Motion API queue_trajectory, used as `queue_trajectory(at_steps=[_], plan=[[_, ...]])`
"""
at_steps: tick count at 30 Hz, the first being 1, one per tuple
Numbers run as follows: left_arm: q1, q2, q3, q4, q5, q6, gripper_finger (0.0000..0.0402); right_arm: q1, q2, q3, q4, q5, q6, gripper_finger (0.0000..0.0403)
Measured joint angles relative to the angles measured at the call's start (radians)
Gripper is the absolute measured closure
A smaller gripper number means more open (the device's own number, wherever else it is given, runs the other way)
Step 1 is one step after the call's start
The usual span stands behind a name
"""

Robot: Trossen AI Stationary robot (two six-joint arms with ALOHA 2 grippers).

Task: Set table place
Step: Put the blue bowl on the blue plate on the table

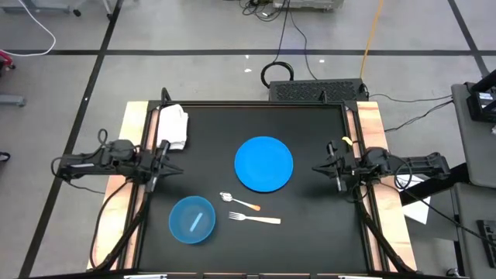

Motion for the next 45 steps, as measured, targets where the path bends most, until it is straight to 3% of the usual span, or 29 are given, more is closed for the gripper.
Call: queue_trajectory(at_steps=[8, 14, 45], plan=[[0.0, 0.0, -0.075, 0.117, -0.033, -0.024, 0.0369, 0.001, 0.0, -0.002, -0.005, 0.0, 0.036, 0.0403], [0.0, 0.0, -0.124, 0.144, -0.154, -0.049, 0.0369, 0.02, 0.001, -0.002, -0.033, 0.0, 0.046, 0.0403], [-0.028, 0.0, -0.124, 0.128, -0.183, -0.036, 0.0369, 0.026, 0.001, -0.004, -0.057, 0.0, 0.047, 0.0403]])
